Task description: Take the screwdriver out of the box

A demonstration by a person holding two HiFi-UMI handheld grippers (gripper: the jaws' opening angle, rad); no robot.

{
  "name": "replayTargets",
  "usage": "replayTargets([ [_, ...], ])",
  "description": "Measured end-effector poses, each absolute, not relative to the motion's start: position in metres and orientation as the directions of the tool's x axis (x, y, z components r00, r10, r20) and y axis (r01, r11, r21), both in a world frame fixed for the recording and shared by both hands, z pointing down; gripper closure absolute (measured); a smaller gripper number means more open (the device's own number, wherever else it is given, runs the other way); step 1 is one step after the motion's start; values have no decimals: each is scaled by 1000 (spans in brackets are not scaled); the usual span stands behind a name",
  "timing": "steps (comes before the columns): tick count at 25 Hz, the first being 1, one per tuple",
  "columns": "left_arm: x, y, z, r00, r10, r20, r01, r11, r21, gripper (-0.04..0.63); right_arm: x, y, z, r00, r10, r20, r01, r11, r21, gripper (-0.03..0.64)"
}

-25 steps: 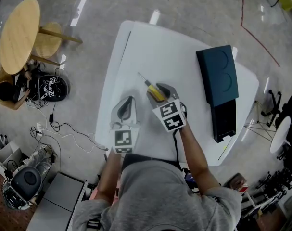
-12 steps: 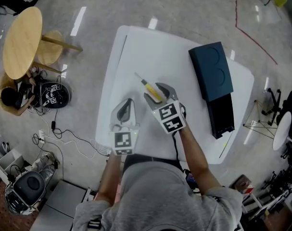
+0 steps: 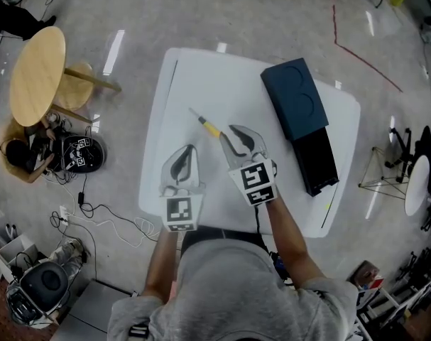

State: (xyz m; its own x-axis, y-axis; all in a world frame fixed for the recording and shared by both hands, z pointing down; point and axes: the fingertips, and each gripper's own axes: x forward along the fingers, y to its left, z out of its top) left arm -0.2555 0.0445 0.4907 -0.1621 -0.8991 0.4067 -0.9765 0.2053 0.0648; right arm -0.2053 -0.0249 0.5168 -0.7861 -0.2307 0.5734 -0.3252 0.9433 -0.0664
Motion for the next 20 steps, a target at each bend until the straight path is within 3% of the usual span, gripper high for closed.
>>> replayTargets([
  [9,-229,56,438,-170,-929,328,-982,186,18,583,-156,-14,454,-819,-364,444,-421,906,-34,594],
  [20,-186,81,392,-163,-951,261,-986,161,-29,583,-86,7,400,-825,-471,313,-498,867,-7,612],
])
